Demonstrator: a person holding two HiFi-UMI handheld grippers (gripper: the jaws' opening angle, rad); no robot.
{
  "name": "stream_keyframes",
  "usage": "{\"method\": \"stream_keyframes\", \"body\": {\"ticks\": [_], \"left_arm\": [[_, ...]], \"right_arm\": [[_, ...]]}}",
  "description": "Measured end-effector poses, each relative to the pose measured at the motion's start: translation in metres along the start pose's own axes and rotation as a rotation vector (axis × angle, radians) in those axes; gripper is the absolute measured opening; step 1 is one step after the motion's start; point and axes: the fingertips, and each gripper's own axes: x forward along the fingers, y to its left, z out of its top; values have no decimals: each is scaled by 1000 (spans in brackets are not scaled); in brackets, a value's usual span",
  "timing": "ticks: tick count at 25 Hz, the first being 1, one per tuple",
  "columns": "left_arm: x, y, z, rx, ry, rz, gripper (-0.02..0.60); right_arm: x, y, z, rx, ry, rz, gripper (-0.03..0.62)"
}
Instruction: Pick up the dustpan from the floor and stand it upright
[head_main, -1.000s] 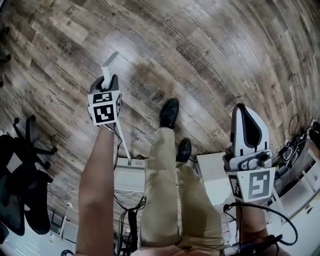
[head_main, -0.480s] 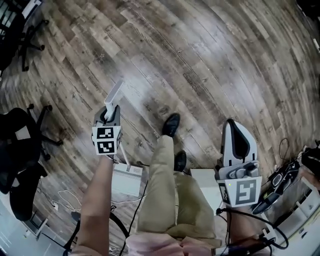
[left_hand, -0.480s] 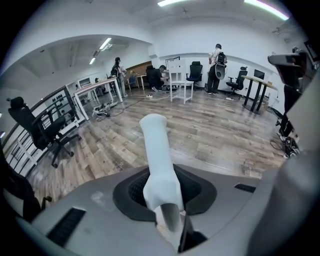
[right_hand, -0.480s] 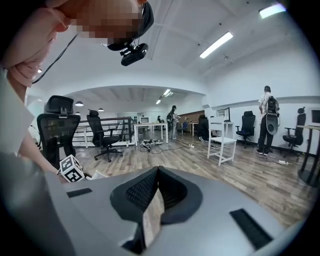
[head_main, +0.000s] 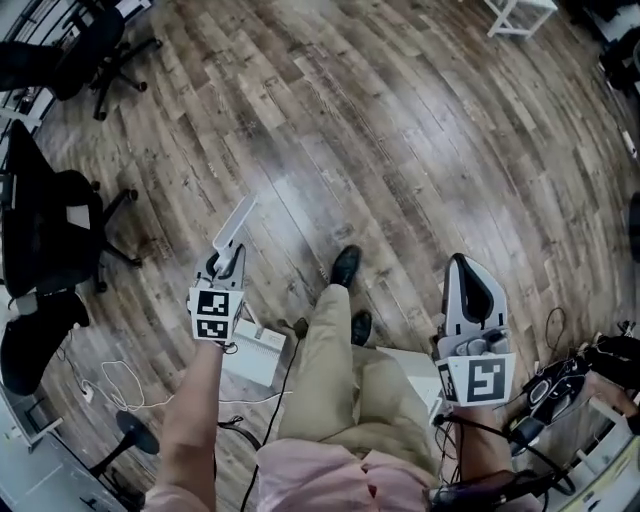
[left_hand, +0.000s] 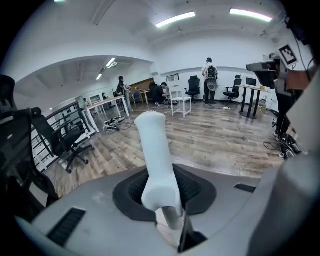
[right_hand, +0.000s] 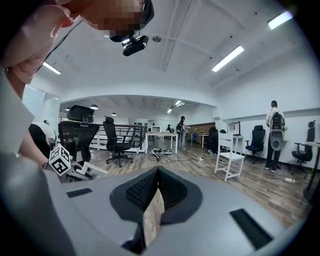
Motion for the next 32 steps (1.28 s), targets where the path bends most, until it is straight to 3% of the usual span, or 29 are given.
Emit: {"method": "stream_keyframes", "body": {"ticks": [9,16,25,32], "left_arm": [[-129,1,-29,8,-38,-13,69],[-201,4,-62,-36,-62,52,62],[-234,59,-64,-109,-118,199,63],[-210,81,-36,-77,-173,206,64]], "right_arm": [[-20,70,33,-68,23,158,2],[-9,131,58,-94,-1,259,2],[12,181,82,-138,-15,352,2],[13,183,75,-133,-8,341,2]]}}
